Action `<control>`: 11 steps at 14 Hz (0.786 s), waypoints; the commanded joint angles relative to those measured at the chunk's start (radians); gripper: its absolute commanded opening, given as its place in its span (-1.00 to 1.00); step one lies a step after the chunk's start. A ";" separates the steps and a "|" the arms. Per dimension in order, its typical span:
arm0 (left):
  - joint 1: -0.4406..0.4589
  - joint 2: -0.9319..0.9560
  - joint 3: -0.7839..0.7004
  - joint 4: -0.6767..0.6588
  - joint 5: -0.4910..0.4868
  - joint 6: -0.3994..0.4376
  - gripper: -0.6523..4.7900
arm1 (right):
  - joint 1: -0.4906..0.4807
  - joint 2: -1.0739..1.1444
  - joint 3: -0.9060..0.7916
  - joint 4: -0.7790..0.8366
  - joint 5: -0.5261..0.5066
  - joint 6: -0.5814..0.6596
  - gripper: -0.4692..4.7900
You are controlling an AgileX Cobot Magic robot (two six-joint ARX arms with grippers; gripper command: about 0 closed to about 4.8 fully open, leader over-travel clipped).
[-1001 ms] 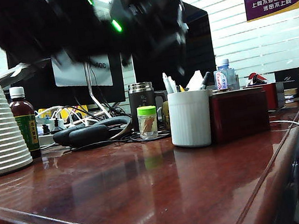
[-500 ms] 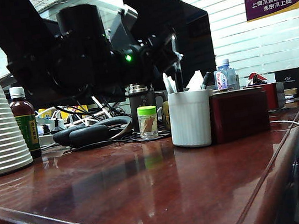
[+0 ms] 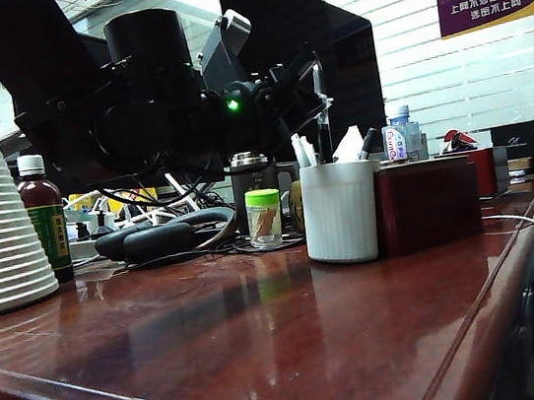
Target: Pick up all the pens on the desk and put them into the pen holder one by one.
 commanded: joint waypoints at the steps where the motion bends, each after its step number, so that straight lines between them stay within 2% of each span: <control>1: -0.001 -0.004 0.006 -0.018 0.008 0.004 -0.78 | 0.000 -0.002 0.003 0.014 -0.006 0.000 0.57; 2: -0.001 -0.004 0.006 -0.025 0.008 0.004 -0.53 | 0.000 -0.002 0.004 0.014 -0.006 0.000 0.57; 3: -0.001 -0.004 0.006 -0.025 0.008 0.004 0.01 | 0.000 -0.002 0.004 0.013 -0.006 0.000 0.57; 6: -0.001 -0.004 0.006 -0.022 0.008 0.004 0.02 | 0.000 -0.003 0.004 0.013 -0.006 0.000 0.57; 9: -0.001 -0.027 0.006 0.234 0.066 0.000 0.01 | 0.000 -0.007 0.005 0.014 -0.005 0.000 0.57; 10: 0.000 -0.072 0.006 0.226 0.095 -0.010 -0.03 | 0.000 -0.014 0.005 0.015 -0.006 0.000 0.57; 11: 0.000 -0.170 0.006 0.113 0.180 -0.018 -0.67 | 0.000 -0.034 0.006 0.014 -0.002 0.005 0.53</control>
